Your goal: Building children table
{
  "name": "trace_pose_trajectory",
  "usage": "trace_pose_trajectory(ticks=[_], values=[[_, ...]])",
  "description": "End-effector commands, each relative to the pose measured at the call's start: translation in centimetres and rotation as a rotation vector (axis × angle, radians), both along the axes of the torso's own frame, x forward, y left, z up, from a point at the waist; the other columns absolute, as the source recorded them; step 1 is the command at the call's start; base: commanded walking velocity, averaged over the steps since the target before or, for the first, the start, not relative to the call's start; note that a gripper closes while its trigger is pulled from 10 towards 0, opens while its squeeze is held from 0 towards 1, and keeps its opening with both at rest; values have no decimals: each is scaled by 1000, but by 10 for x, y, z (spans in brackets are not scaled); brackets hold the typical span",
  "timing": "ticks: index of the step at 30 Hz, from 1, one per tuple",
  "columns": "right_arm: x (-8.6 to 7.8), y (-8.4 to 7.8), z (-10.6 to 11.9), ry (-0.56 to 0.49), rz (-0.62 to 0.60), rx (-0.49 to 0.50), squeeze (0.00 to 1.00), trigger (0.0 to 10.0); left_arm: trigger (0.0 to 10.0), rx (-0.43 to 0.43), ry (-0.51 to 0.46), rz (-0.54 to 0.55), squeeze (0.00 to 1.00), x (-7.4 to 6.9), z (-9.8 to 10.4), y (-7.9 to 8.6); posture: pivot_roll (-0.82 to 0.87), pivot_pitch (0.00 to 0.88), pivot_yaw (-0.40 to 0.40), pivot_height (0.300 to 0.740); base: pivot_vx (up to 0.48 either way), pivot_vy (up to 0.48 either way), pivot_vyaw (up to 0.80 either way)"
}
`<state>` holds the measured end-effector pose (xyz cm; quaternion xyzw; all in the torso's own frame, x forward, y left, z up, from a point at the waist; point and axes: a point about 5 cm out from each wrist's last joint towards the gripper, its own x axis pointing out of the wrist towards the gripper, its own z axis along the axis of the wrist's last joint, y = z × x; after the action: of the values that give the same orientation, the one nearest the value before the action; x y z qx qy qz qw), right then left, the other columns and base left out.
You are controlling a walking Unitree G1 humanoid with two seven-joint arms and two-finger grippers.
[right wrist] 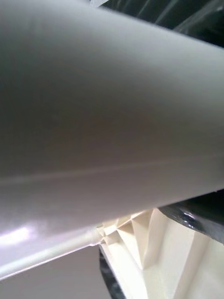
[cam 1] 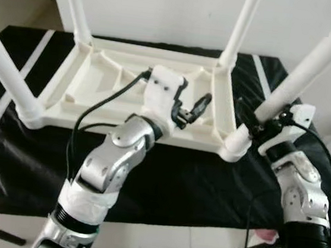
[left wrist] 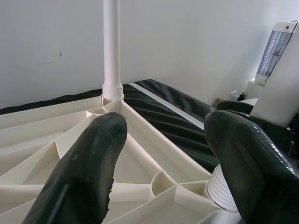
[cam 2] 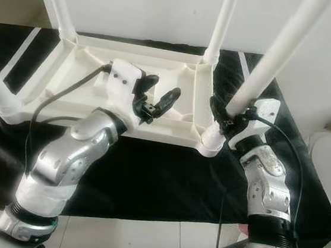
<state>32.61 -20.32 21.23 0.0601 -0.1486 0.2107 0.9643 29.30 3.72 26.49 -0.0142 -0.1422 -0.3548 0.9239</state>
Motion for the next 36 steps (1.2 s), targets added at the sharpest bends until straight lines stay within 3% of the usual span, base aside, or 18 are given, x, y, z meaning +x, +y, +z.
trace_pose_trajectory(ticks=[1, 7, 10, 12, 14, 18, 26, 31, 36], values=[[0, 6, -20, 92, 27, 33, 0, 10000, 10000, 10, -9, -42, 0, -3, 1, -2, -115, 146, 2, 740, 0, 0, 0], [0, 8, -25, 124, 29, -5, 0, 10000, 10000, 14, -6, -61, 0, -4, 0, -5, -126, 143, 8, 740, 0, 0, 0], [5, 10, -28, 147, -22, -161, 0, 10000, 10000, 13, -5, -65, 0, -4, 0, -5, -128, 146, 8, 740, 0, 0, 0], [6, 10, -28, 146, -26, -189, 0, 10000, 10000, 13, -5, -65, 0, -4, 0, -5, -128, 146, 8, 740, 0, 0, 0], [8, 14, -27, 134, -13, -298, 0, 10000, 10000, 13, -4, -65, 0, -4, 0, -6, -126, 149, 8, 740, 0, 0, 0], [6, 23, -30, 133, 47, -402, 0, 10000, 10000, 12, -3, -59, 0, -4, 0, -5, -120, 152, 4, 740, 0, 0, 0], [4, 25, -40, 184, 73, -332, 0, 10000, 10000, 11, -3, -42, 0, -4, -1, -1, -111, 156, -2, 740, 0, 0, 0], [7, 18, -45, 220, -46, -199, 0, 10000, 10000, 11, -3, -38, 0, -3, -1, 0, -112, 158, -4, 740, 0, 0, 0], [6, 15, -47, 216, -121, -174, 0, 10000, 10000, 13, -4, -39, 0, -3, 0, 0, -119, 161, 4, 740, 0, 0, 0]])
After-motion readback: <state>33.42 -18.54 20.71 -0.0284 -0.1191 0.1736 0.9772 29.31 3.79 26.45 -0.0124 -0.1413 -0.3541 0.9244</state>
